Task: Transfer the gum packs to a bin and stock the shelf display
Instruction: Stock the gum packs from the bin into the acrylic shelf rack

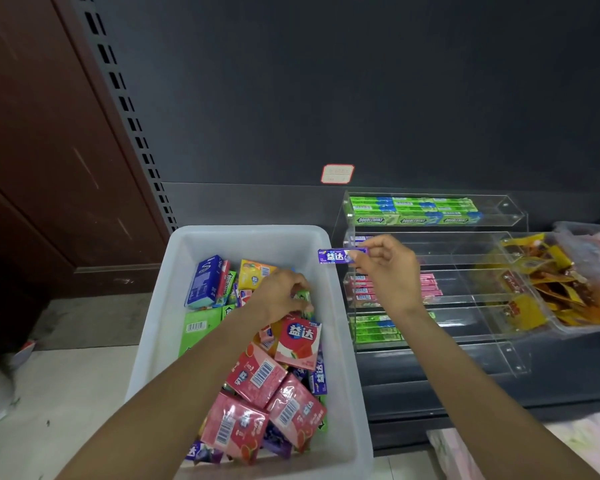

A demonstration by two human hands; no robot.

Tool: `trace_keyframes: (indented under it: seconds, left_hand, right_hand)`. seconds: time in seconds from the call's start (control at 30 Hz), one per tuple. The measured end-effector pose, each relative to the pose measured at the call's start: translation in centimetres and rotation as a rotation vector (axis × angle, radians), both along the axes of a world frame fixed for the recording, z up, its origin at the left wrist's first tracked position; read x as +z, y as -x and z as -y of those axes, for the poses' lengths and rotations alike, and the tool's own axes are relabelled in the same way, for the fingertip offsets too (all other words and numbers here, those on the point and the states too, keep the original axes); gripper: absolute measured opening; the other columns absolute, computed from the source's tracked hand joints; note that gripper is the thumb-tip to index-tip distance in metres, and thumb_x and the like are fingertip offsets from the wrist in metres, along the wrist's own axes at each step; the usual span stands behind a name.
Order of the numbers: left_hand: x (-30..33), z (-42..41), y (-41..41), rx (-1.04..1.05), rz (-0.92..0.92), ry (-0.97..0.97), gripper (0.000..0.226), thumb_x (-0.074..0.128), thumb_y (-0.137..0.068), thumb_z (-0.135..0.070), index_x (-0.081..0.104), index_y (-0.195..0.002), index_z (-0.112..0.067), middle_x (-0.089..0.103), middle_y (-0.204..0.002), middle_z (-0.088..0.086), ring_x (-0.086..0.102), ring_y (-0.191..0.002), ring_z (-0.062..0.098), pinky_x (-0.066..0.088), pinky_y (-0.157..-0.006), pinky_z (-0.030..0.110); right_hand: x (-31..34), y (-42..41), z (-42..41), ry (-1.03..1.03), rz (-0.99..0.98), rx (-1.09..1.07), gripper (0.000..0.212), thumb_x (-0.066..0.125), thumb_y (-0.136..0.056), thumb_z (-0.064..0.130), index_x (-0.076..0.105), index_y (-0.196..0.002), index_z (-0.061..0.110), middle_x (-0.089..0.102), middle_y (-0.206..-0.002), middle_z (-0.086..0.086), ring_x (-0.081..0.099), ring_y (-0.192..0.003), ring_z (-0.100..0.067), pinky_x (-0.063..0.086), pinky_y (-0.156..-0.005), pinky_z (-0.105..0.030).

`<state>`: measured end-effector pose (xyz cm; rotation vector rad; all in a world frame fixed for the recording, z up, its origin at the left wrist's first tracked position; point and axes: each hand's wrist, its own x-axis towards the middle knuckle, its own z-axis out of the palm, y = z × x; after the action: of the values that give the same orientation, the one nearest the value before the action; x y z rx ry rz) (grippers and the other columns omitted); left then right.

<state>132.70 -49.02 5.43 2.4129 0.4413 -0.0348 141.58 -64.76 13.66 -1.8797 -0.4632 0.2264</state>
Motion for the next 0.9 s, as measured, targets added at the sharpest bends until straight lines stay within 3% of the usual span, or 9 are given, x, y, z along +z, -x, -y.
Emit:
trace_keyframes:
  seconds: [0.17,0.33,0.53,0.77,0.9]
  left_hand:
    - [2.7,-0.2,0.7,0.244,0.24,0.187,0.018,0.068,-0.083,-0.026,0.061,-0.091,-0.011,0.064,-0.092,0.004,0.061,-0.084,0.019,0.052,-0.073,0.029]
    - [6.1,0.9,0.1,0.362,0.462,0.319,0.016,0.07,-0.082,-0.029,0.061,-0.081,-0.015,0.066,-0.077,0.002,0.061,-0.07,0.016,0.051,-0.069,0.032]
    - [9.1,3.2,-1.6,0.436,0.577,0.455,0.016,0.071,-0.08,-0.025,0.061,-0.079,-0.013,0.065,-0.075,0.008,0.06,-0.06,0.006,0.054,-0.069,0.027]
    - [10.8,4.8,-3.3,0.558,0.622,0.408,0.016,0.071,-0.08,-0.027,0.061,-0.076,-0.015,0.065,-0.071,0.0,0.059,-0.053,-0.003,0.05,-0.059,0.009]
    - [11.4,5.9,-4.0,0.577,0.623,0.374,0.016,0.071,-0.08,-0.028,0.063,-0.076,-0.015,0.066,-0.071,0.0,0.06,-0.053,-0.003,0.053,-0.063,0.012]
  right_hand:
    - [0.2,0.1,0.6,-0.127,-0.109,-0.027,0.012,0.068,-0.083,0.008,0.058,-0.082,0.014,0.068,-0.081,-0.007,0.07,-0.079,-0.017,0.057,-0.071,-0.028]
    - [0.9,-0.7,2.2,-0.206,-0.121,-0.039,0.013,0.063,-0.086,0.002,0.056,-0.083,0.012,0.069,-0.082,-0.009,0.07,-0.078,-0.016,0.055,-0.072,-0.022]
    - [1.4,-4.0,5.0,-0.198,-0.112,-0.045,0.015,0.061,-0.086,-0.001,0.058,-0.082,0.013,0.067,-0.081,-0.012,0.069,-0.076,-0.017,0.054,-0.077,-0.027]
    - [1.5,-8.5,7.3,-0.129,-0.09,0.004,0.015,0.063,-0.085,-0.003,0.064,-0.084,0.012,0.069,-0.083,-0.009,0.069,-0.085,-0.025,0.055,-0.085,-0.038]
    - [1.1,-10.9,8.2,-0.032,-0.031,-0.003,0.014,0.065,-0.084,0.0,0.065,-0.09,0.013,0.067,-0.085,-0.007,0.068,-0.084,-0.022,0.055,-0.087,-0.039]
